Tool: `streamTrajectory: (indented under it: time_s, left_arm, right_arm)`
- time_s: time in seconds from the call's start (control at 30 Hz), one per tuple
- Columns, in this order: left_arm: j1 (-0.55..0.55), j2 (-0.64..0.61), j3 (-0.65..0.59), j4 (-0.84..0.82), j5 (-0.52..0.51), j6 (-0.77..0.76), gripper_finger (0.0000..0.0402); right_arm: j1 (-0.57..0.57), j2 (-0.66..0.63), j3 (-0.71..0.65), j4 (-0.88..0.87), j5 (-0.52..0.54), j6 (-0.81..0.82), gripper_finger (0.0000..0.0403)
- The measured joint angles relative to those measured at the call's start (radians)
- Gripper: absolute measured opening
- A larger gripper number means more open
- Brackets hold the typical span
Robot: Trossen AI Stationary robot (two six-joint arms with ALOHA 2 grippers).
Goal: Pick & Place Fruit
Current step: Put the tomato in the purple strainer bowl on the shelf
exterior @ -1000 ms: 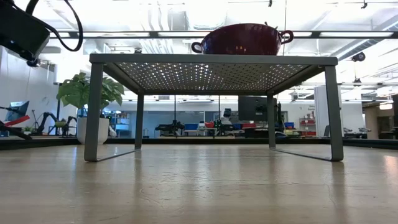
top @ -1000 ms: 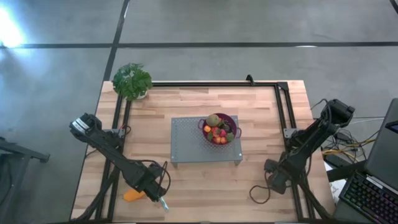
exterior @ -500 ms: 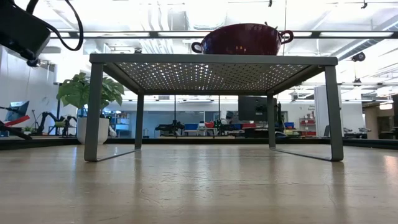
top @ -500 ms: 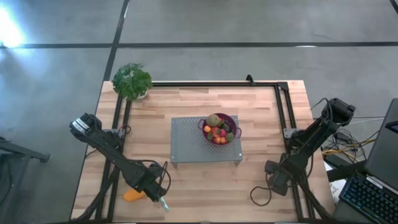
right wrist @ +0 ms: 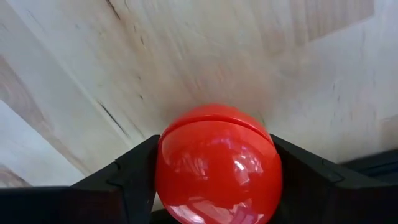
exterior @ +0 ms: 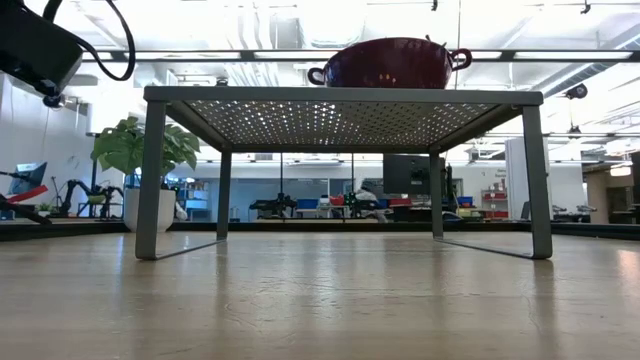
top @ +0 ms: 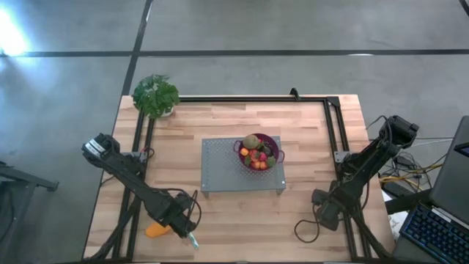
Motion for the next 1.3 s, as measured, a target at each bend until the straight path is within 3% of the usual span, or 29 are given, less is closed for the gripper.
streamTrajectory:
  time_s: [0.3, 0.6, 0.77, 1.07, 1.3]
  left_arm:
    - [0.0, 0.0, 0.0, 0.001, 0.0, 0.0, 0.0314]
    - [0.0, 0.0, 0.0, 0.003, 0.0, 0.0, 0.0314]
    - [0.0, 0.0, 0.0, 0.003, 0.0, 0.0, 0.0314]
    - [0.0, 0.0, 0.0, 0.004, 0.001, 0.0, 0.0314]
    - [0.0, 0.0, 0.0, 0.004, 0.0, 0.0, 0.0314]
  right_arm:
    - [0.0, -0.001, 0.0, 0.003, 0.0, -0.025, 0.0275]
    - [-0.001, -0.014, 0.001, 0.058, -0.001, -0.068, 0.0247]
    - [-0.007, -0.023, 0.036, 0.105, 0.001, -0.12, 0.0271]
    - [-0.088, -0.024, 0.175, 0.135, 0.03, -0.319, 0.0247]
    - [-0.173, -0.025, 0.325, 0.135, 0.03, -0.539, 0.0269]
